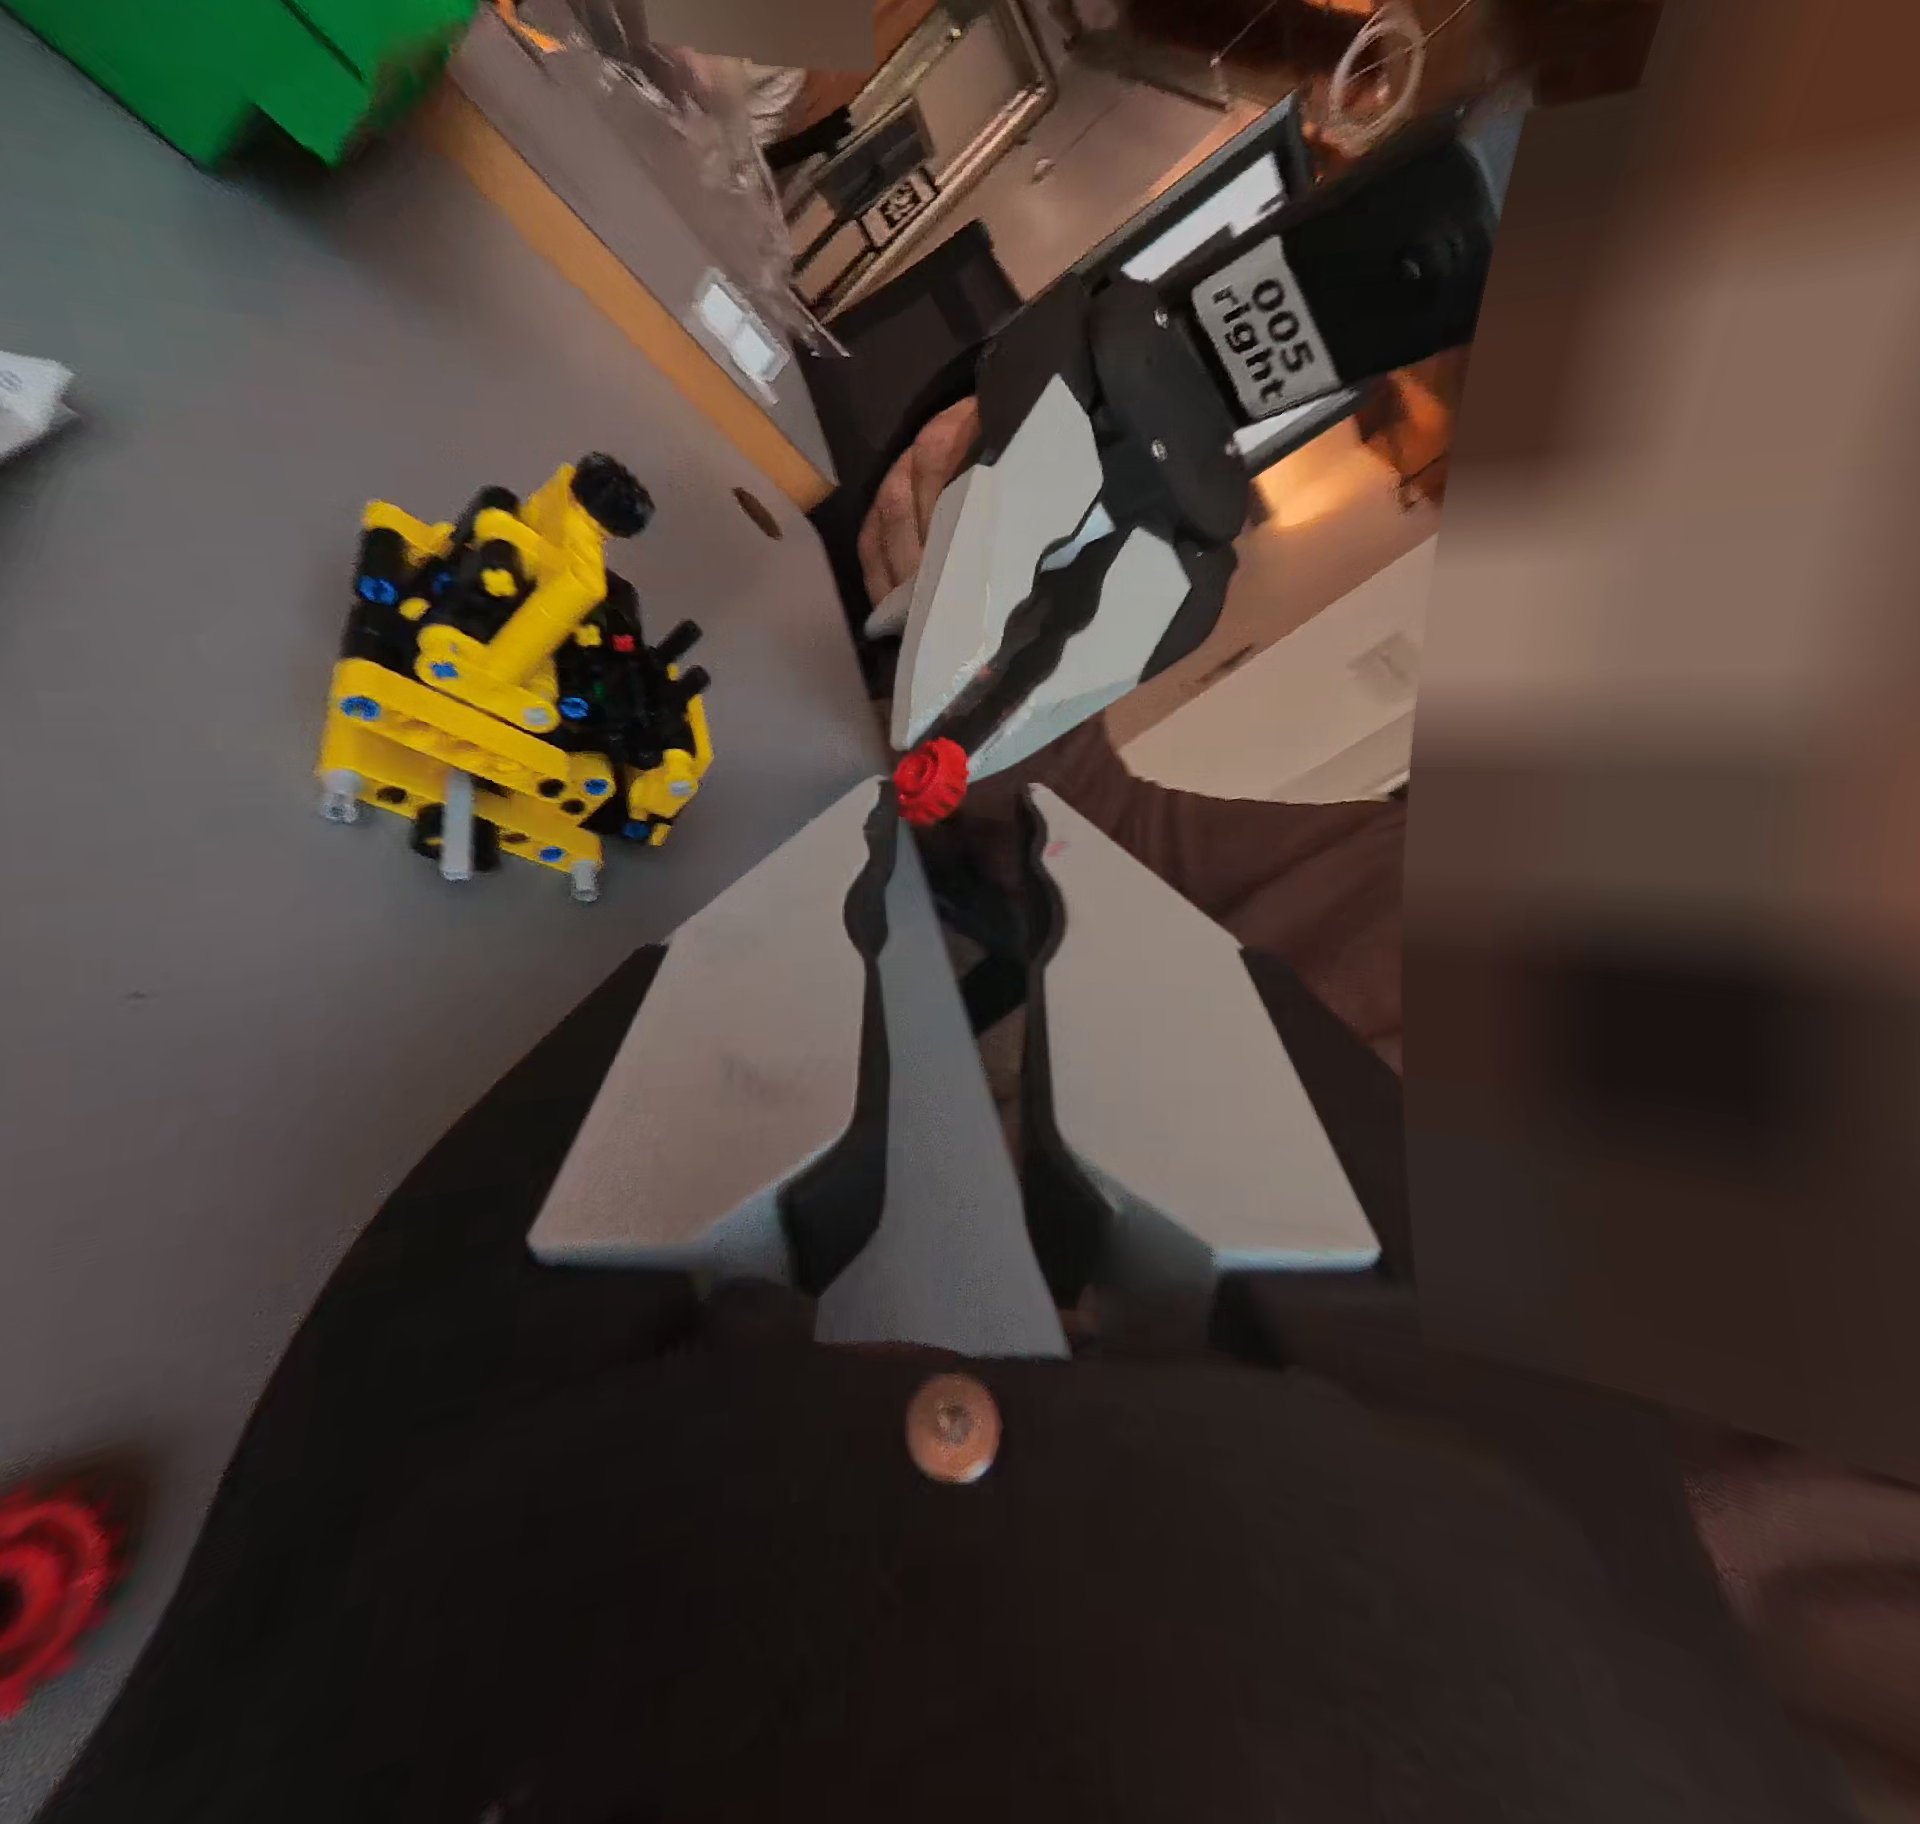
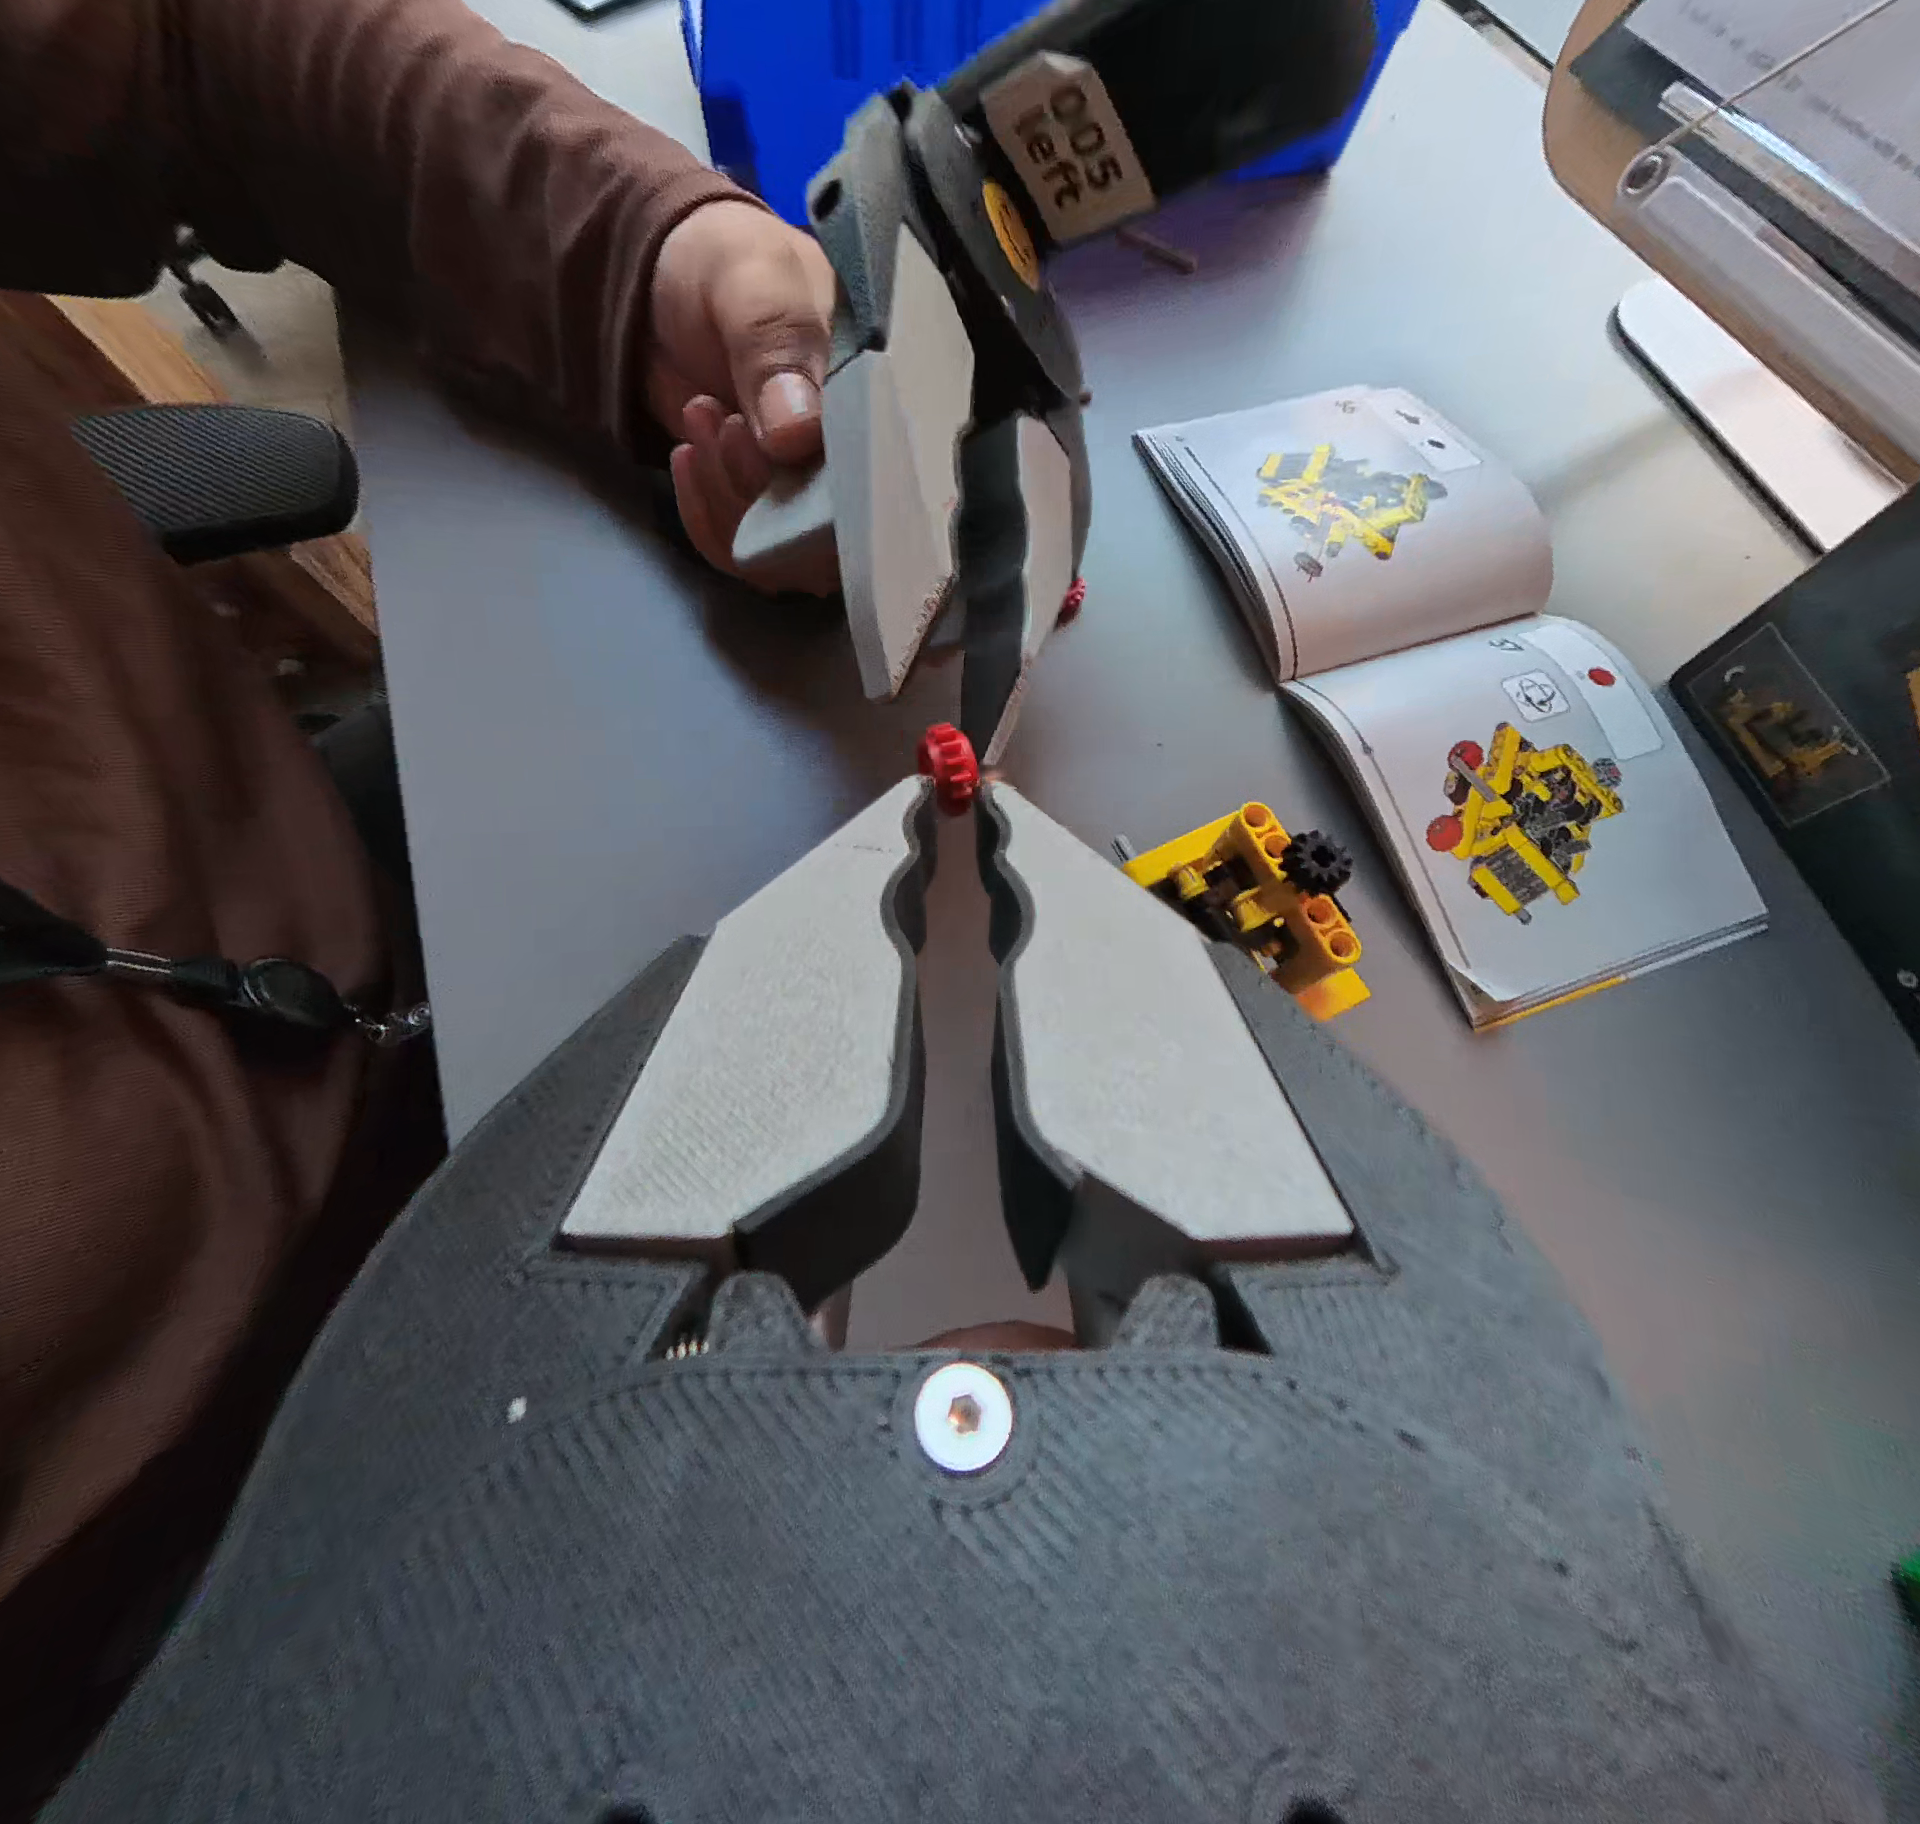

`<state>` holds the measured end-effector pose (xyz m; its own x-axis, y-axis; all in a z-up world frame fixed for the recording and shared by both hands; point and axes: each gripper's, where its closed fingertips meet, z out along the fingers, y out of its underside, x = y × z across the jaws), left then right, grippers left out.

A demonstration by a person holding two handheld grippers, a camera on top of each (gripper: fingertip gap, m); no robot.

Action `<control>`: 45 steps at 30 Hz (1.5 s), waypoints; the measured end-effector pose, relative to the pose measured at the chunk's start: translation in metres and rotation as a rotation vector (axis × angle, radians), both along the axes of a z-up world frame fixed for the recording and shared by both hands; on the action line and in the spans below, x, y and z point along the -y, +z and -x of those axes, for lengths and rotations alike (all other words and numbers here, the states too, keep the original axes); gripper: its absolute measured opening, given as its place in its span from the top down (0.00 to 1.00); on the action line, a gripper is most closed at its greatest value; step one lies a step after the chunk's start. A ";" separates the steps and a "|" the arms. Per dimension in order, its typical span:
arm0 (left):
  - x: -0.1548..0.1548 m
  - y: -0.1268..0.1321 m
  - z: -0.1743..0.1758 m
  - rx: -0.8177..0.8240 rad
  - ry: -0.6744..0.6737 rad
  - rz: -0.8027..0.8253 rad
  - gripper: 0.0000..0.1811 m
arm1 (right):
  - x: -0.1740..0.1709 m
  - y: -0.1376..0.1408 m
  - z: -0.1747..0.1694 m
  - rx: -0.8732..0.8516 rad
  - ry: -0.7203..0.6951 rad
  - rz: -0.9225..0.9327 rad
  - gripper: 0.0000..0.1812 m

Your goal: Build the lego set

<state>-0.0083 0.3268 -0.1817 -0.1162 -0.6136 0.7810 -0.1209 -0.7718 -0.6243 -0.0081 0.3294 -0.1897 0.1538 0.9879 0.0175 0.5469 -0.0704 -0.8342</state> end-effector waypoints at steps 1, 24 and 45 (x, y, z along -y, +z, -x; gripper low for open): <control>-0.004 -0.002 0.002 -0.032 0.034 -0.085 0.89 | -0.002 -0.001 -0.002 0.006 -0.011 0.001 0.98; 0.065 -0.008 -0.002 -0.039 -0.317 -0.170 0.91 | 0.060 -0.001 0.007 -0.004 0.436 -0.521 0.98; -0.029 -0.047 0.008 -0.488 0.241 -0.614 0.92 | -0.038 -0.019 -0.047 0.177 -0.059 -0.264 0.84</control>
<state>-0.0159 0.3557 -0.2285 0.3399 -0.9128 0.2262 -0.3626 -0.3491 -0.8641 0.0391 0.3670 -0.2083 0.1825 0.9353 0.3033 0.6866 0.0995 -0.7202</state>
